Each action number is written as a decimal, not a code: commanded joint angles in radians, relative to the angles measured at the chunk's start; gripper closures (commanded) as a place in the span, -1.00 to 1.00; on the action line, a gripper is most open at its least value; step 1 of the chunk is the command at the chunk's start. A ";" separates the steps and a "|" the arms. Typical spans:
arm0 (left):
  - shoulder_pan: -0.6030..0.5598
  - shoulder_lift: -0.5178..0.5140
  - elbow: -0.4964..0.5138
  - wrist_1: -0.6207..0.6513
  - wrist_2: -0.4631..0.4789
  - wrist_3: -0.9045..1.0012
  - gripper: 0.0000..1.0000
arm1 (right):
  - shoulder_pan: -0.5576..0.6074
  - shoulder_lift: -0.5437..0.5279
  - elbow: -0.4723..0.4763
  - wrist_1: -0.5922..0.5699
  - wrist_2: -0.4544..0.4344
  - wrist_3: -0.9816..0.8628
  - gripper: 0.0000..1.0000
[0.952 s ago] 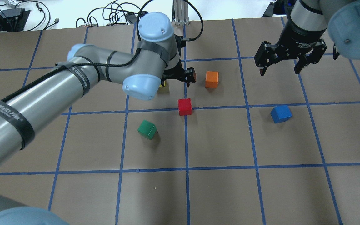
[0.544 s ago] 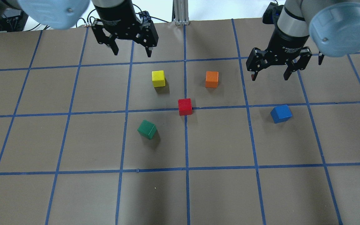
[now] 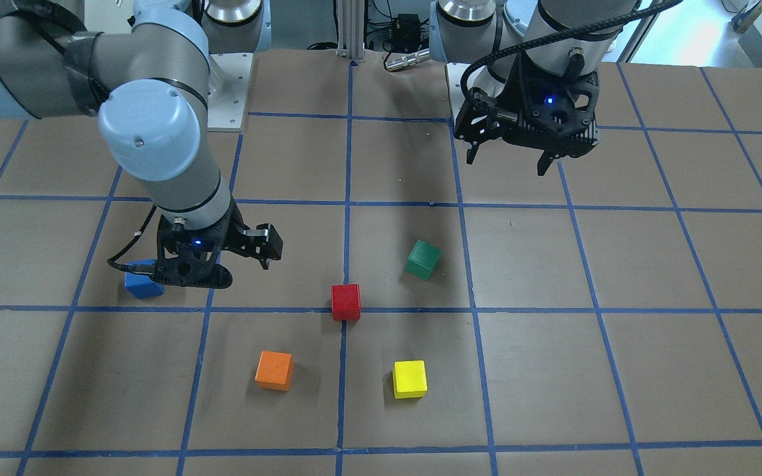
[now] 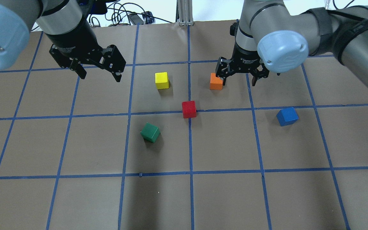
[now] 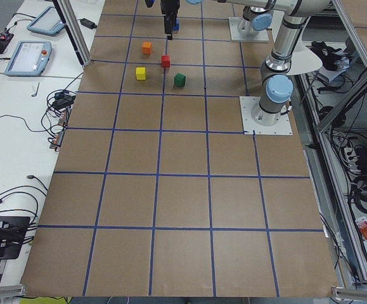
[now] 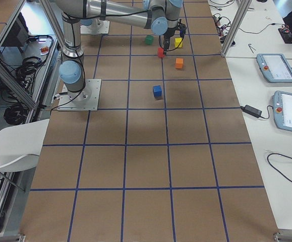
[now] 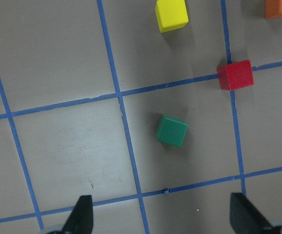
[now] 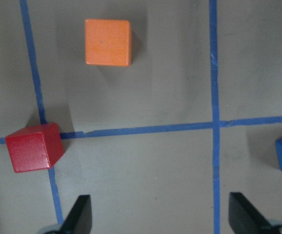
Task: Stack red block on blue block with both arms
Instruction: 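Move the right gripper over the red cube and lower it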
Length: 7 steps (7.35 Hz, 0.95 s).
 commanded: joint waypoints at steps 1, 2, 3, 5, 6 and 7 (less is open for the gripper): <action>0.059 0.026 -0.046 0.045 -0.004 0.011 -1.00 | 0.049 0.056 0.005 -0.124 0.000 0.024 -1.00; 0.056 0.029 -0.046 0.050 -0.004 0.005 -1.00 | 0.092 0.104 0.003 -0.132 -0.001 0.028 -1.00; 0.062 0.031 -0.036 0.050 -0.003 0.006 -1.00 | 0.132 0.139 0.003 -0.179 -0.001 0.016 -1.00; 0.056 0.031 -0.028 0.050 -0.001 -0.002 -1.00 | 0.150 0.181 0.003 -0.218 0.002 0.021 -1.00; 0.056 0.029 -0.030 0.059 -0.003 0.000 -1.00 | 0.169 0.196 0.003 -0.242 0.002 0.021 -1.00; 0.058 0.026 -0.028 0.066 -0.004 -0.002 -1.00 | 0.182 0.218 0.003 -0.288 0.003 0.016 -1.00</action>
